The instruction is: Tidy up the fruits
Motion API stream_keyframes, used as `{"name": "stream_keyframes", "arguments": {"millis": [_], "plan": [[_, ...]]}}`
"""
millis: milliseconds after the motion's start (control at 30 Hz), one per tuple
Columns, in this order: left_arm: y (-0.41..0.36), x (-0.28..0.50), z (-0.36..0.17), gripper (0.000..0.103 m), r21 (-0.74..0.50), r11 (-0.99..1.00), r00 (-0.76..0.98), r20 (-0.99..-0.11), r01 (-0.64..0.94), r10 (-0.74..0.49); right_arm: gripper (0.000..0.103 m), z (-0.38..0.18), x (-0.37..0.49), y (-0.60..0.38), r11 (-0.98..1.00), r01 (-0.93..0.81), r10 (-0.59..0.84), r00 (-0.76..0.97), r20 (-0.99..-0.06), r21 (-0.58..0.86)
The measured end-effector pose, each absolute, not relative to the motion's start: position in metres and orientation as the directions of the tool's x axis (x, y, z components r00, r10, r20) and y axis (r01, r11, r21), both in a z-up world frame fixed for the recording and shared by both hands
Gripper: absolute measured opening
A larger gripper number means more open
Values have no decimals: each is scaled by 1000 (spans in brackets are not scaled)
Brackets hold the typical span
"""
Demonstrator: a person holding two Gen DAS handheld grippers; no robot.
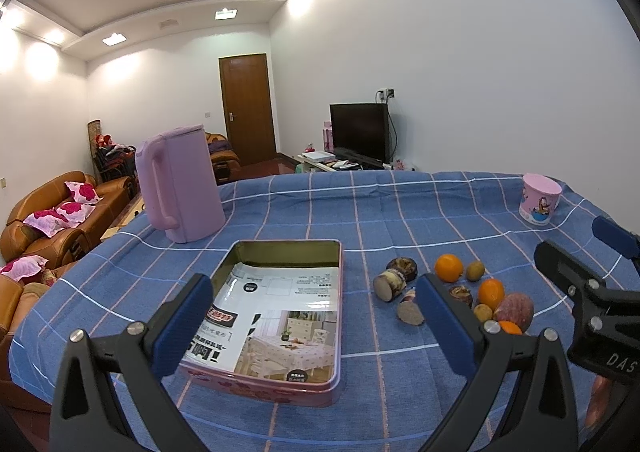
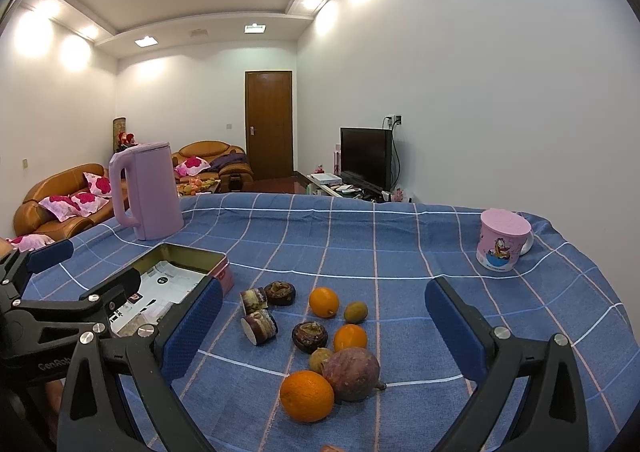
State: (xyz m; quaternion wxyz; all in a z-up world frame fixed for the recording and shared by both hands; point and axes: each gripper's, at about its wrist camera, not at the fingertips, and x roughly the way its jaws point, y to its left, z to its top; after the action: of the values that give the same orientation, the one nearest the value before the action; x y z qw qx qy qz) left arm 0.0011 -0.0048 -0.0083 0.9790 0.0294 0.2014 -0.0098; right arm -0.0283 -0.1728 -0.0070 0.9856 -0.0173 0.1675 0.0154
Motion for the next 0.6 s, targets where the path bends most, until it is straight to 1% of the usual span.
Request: {"name": "stream_keyframes", "arguments": {"millis": [133,200,300,400,467,500,600], "plan": [[-13,0,-15,103,38,998,914,-405,49,-30,102,-13,-29,-185,999,-2,-12,940,-342,-40],[-20,0,-19,103,24,997,904,-422,80,-62,102,-19,-30,-199,999,17,-26,934,-358,-29],[-36,3,-28,103,35,991,882,-460,128,-97,102,-28,-32,-217,998,58,-60,922,-382,-16],[-55,6,-39,103,40,983,877,-460,177,-139,102,-39,-34,-240,993,115,-106,904,-413,-2],[-68,10,-47,103,37,977,863,-477,210,-168,102,-42,-36,-249,991,135,-118,900,-420,11],[-74,12,-52,103,48,973,854,-490,226,-175,102,-44,-38,-254,989,150,-130,898,-421,14],[-92,15,-60,103,3,960,800,-554,279,-230,102,-45,-43,-268,984,177,-151,895,-421,25]]}}
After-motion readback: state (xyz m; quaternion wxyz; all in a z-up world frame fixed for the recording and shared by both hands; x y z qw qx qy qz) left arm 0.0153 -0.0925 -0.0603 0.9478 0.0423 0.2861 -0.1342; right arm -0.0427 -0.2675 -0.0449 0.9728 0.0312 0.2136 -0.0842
